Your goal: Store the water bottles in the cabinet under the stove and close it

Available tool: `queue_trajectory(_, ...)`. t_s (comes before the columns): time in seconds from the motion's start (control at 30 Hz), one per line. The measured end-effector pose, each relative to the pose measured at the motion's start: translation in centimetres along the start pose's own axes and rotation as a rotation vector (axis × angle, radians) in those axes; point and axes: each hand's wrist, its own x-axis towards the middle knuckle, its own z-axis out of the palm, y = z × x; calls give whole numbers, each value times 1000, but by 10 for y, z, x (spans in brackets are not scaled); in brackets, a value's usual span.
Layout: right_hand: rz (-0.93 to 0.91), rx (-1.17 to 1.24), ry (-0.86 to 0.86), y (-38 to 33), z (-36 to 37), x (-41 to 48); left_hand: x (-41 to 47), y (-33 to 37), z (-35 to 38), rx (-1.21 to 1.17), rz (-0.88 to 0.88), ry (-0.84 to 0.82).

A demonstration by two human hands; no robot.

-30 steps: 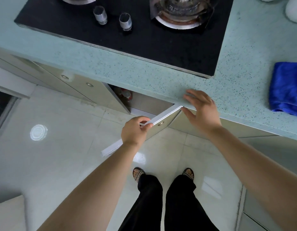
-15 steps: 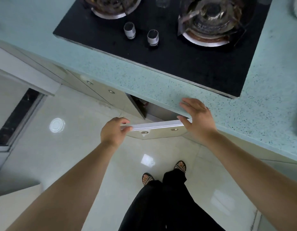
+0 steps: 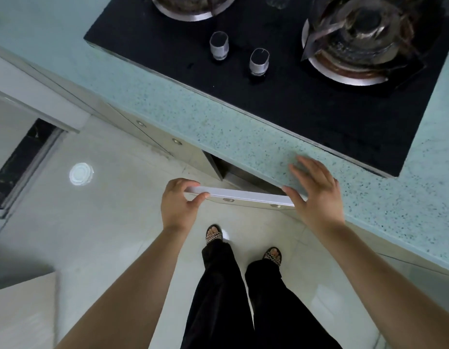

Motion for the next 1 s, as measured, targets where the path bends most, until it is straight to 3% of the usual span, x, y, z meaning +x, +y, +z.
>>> queue_trajectory(0.2,35,-14,97,-9,11,-4,38,16,0,-204,-206,-32)
queue_trajectory(0.4,25,-125,136,-10,19,-9,64,17,4,-244,-171,-97)
queue_trajectory(1.0,25,-243,236,-7,30,-13,63,15,23,-367,-111,-23)
